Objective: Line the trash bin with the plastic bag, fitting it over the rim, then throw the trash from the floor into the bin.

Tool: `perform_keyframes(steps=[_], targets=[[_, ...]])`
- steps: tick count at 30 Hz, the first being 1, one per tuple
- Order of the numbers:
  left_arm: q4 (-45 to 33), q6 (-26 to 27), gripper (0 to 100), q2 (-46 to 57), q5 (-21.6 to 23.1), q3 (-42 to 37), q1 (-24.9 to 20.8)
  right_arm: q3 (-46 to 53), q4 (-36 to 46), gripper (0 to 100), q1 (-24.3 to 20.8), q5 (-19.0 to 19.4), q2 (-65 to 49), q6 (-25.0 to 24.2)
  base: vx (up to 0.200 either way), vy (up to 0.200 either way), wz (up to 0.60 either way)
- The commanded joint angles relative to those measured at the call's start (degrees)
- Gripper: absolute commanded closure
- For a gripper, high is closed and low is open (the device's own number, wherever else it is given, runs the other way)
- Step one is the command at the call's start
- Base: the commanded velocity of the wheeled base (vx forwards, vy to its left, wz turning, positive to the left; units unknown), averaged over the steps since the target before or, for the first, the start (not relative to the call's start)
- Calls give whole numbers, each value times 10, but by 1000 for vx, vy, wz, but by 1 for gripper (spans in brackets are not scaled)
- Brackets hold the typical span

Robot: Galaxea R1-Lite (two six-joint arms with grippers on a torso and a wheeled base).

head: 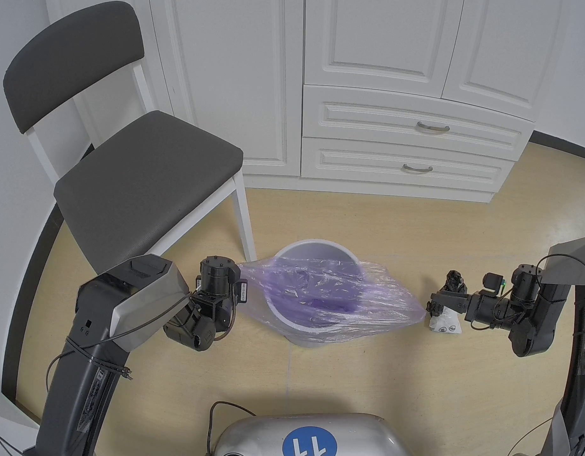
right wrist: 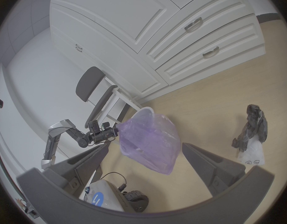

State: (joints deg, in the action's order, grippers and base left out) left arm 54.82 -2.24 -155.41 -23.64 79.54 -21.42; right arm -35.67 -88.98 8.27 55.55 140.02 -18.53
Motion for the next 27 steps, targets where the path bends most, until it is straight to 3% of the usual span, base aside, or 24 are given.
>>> perform_keyframes(steps=[1, 5, 14, 20, 27], targets=[[1, 0, 100, -1, -2, 0, -1, -12, -10, 0, -5, -20, 6, 13, 0, 0, 0], [5, -1, 100, 4, -4, -3, -4, -19, -10, 0, -33, -110, 10, 42, 0, 0, 0], [11, -4, 100, 19, -4, -18, -8, 14, -10, 0, -67, -131, -37, 82, 0, 0, 0], [21, -5, 100, 50, -1, -47, -10, 40, -10, 0, -121, -235, -86, 130, 0, 0, 0], [62, -4, 100, 68, 28, -90, -20, 64, -10, 0, -147, -286, -130, 211, 0, 0, 0]])
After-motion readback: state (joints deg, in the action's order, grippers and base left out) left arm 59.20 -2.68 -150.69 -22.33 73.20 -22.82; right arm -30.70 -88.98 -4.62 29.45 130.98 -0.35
